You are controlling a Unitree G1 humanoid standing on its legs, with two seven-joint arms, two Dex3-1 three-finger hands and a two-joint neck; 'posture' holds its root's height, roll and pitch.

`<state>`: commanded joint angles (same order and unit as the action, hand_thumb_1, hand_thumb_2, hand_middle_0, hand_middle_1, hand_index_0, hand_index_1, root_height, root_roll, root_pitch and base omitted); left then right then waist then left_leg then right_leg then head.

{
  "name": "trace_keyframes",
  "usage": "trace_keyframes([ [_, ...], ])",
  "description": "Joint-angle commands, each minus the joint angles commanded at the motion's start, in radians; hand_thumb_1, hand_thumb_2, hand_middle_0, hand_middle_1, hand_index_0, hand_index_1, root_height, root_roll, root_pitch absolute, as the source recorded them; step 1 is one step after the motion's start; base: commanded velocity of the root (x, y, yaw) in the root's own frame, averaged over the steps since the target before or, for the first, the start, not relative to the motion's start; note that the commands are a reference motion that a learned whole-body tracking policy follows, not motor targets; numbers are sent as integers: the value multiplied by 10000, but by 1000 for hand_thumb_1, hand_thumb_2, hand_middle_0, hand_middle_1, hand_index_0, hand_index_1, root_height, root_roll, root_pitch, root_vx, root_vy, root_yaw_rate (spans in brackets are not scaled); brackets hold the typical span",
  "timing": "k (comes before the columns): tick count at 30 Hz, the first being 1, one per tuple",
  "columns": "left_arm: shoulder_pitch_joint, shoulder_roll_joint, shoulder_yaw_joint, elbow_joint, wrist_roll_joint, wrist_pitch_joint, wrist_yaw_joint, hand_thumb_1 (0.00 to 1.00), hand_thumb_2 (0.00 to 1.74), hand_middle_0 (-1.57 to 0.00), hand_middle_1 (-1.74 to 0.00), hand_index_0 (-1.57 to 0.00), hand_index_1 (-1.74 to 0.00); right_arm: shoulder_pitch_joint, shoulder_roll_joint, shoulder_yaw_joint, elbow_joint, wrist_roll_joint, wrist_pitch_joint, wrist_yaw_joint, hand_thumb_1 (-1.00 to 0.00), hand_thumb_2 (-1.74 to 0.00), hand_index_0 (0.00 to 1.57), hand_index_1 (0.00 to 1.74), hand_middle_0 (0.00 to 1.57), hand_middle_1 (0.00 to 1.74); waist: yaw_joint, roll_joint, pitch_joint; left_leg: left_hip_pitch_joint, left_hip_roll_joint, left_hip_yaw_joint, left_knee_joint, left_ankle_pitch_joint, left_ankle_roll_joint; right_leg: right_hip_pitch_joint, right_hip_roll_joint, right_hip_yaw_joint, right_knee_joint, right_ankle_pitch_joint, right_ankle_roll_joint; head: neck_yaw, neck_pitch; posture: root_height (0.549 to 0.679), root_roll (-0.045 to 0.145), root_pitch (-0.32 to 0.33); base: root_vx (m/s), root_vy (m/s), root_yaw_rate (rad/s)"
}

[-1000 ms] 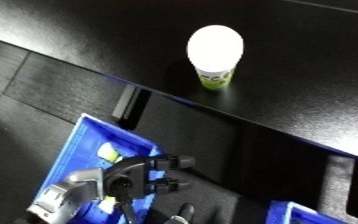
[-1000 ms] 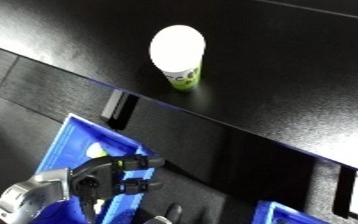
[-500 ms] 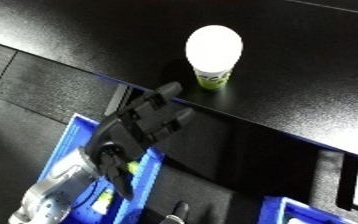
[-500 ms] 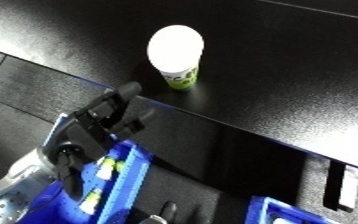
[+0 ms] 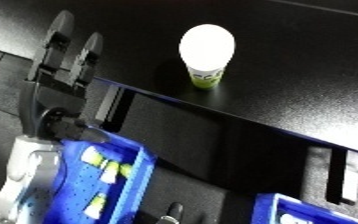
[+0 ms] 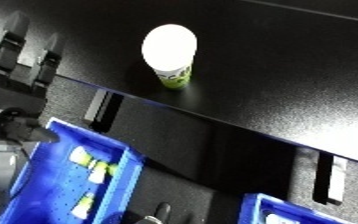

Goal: Pick up the object and place it into the box

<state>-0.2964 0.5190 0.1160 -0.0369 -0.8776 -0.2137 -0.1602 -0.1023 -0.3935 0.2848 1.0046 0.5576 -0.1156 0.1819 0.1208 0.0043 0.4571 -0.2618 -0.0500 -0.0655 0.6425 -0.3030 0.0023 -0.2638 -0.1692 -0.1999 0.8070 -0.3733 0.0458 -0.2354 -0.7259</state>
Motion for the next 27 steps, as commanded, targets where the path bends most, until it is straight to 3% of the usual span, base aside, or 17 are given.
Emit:
trace_keyframes([
  [7,-782,426,-759,342,1847,202,1847,0,0,0,0,0,0,-198,-107,237,2,189,114,181,0,0,0,0,0,0,-320,-12,-29,-34,104,174,176,-79,18,-93,95,183,81,-39,-8,-492,283,635,39,-103,40,8,-104],
  [12,-1352,723,-1384,747,2464,636,2721,0,0,0,0,0,0,-303,-225,420,-167,87,329,196,0,0,0,0,0,0,-594,-4,1,-87,186,317,340,-139,35,-240,179,362,193,-48,-18,-828,476,633,37,-106,44,21,-105],
  [21,-2578,855,-2399,1955,2697,1016,3095,0,0,0,0,0,0,-591,-339,688,-200,-38,593,193,0,0,0,0,0,0,-982,-33,90,-268,289,555,767,-328,118,-579,298,641,444,-51,-22,-1388,767,629,33,-106,42,13,-82],
  [27,-3266,866,-2912,2493,2777,1157,3159,0,0,0,0,0,0,-747,-325,810,-243,61,652,158,0,0,0,0,0,0,-1151,-38,162,-333,305,717,923,-437,167,-726,311,755,511,-27,6,-1587,872,628,30,-105,34,-7,-49],
])
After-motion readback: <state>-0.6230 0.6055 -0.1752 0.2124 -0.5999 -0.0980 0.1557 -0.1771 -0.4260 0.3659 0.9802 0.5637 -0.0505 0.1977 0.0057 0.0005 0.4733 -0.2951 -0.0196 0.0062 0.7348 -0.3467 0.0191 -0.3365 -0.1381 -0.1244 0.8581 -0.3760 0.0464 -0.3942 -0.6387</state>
